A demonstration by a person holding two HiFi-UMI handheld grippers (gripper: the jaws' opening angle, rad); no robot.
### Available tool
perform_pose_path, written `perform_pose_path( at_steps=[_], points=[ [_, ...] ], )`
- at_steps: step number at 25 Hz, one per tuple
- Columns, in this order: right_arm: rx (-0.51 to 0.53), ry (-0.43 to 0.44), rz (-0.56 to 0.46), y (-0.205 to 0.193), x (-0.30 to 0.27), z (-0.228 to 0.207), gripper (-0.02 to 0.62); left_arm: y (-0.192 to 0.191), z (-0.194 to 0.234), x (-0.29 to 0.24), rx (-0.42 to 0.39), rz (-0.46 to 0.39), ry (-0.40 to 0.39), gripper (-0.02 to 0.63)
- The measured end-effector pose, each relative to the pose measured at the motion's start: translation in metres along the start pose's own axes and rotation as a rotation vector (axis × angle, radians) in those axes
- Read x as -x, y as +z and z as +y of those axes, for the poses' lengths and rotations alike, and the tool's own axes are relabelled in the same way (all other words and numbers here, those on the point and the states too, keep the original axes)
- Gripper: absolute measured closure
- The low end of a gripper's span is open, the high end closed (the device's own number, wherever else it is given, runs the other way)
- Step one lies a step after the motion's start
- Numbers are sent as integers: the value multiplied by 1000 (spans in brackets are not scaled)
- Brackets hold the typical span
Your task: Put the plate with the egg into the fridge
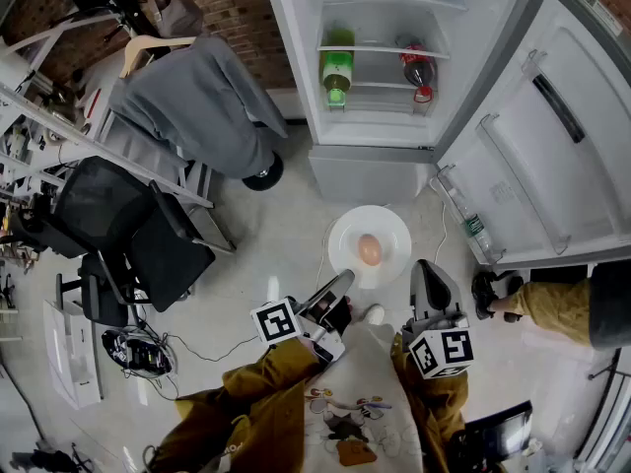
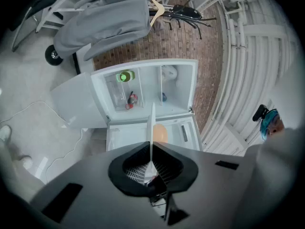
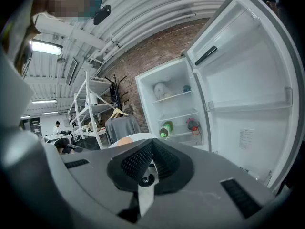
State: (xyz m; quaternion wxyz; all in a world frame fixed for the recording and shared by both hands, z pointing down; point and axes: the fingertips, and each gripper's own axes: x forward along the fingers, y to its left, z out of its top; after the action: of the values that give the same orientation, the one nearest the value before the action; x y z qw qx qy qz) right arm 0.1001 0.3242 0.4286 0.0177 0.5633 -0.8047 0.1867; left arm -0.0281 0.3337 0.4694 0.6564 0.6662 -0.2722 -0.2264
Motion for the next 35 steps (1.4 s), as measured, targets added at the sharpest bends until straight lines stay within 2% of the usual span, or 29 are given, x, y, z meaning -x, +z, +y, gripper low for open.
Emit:
perform_pose_path(
  at_steps=[6,16,21,27,31,35],
  points=[
    [-9,-25,-13,-1,11,-14,589,-9,-5,-8,-2,14,-10,586],
    [18,6,-15,-3,28,-18,589,-27,-13,-14,-14,2,-27,586],
    [-9,104,-17,-7,37,-15,589,-39,-14,-22,-18,-7,-23,586],
    [-34,84,-58,-12,63,-50,589,-63,-7,-34,-35,-15,-21,586],
    [-79,73,-37,-27,74,-72,589,-74,6,-33,-12,-45,20,586],
    [-92,94,-18,-36,80,-76,589,-73,5,-31,-28,-80,34,586]
  ],
)
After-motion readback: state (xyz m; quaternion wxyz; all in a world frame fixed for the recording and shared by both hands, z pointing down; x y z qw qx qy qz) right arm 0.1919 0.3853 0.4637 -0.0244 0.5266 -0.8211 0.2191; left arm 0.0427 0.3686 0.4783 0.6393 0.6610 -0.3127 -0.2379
